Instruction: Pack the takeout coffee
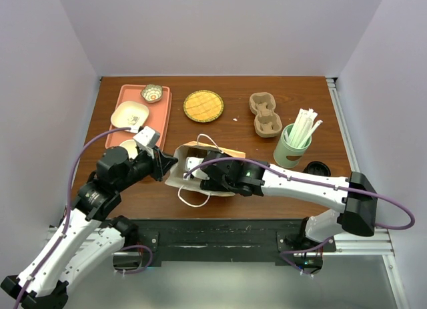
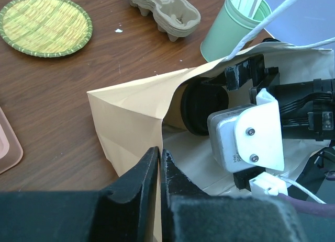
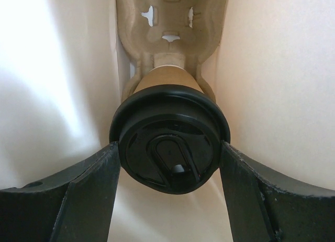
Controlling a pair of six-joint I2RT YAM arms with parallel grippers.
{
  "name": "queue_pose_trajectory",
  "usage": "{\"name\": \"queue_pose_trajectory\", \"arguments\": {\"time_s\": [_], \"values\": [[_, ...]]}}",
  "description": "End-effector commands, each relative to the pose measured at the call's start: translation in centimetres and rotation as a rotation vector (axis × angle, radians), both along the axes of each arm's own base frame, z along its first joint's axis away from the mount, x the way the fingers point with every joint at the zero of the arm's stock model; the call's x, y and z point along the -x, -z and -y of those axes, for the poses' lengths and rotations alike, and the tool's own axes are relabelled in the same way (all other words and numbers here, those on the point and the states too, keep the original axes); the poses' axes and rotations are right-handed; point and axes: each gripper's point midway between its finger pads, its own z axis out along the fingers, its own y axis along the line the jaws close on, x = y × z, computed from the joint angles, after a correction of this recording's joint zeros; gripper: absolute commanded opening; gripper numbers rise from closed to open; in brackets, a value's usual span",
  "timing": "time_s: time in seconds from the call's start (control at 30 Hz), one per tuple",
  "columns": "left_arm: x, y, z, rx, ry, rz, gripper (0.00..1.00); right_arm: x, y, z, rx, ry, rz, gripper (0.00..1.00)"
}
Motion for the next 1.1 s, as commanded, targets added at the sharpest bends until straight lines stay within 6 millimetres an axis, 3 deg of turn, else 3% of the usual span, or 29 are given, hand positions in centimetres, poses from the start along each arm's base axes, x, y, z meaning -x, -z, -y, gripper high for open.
{"name": "queue_pose_trajectory", "arguments": {"time_s": [0.0,0.17,0.3,0.33,0.47,0.5,0.7,0.93,1.07], "values": [[0.0,-1.4,-0.1,0.01,-0.005,0.018,0.21,-0.2,-0.1,-0.3,-0.036,-0.007,0.012,0.37],[-0.2,-0.7,-0.1,-0.022,-0.003,-0.005,0.42,0.0,0.4,0.1,-0.043,-0.002,0.004,0.37],[-0.7,0.1,-0.1,-0.054,-0.015,-0.036,0.46,0.3,0.7,0.5,-0.041,-0.002,-0.001,0.37],[-0.8,0.1,-0.1,-0.06,-0.013,-0.041,0.45,0.3,0.9,0.7,-0.031,-0.003,-0.003,0.37],[-0.6,-1.1,0.0,-0.045,0.008,0.0,0.04,0.3,0.0,0.6,-0.053,-0.012,0.011,0.37],[-0.4,-1.5,0.1,-0.035,0.019,0.017,0.0,0.2,-0.5,0.4,-0.062,-0.013,0.018,0.37],[0.1,-3.0,-0.5,0.012,0.0,0.11,0.0,-0.4,-2.9,-1.1,-0.106,-0.036,0.048,0.36],[-0.9,-1.6,-1.4,-0.019,-0.057,0.153,0.0,-0.9,-4.8,-2.0,-0.113,-0.116,0.107,0.36],[-1.5,-0.9,-1.4,-0.059,-0.058,0.165,0.0,-1.5,-4.2,-2.3,-0.069,-0.136,0.133,0.36]]}}
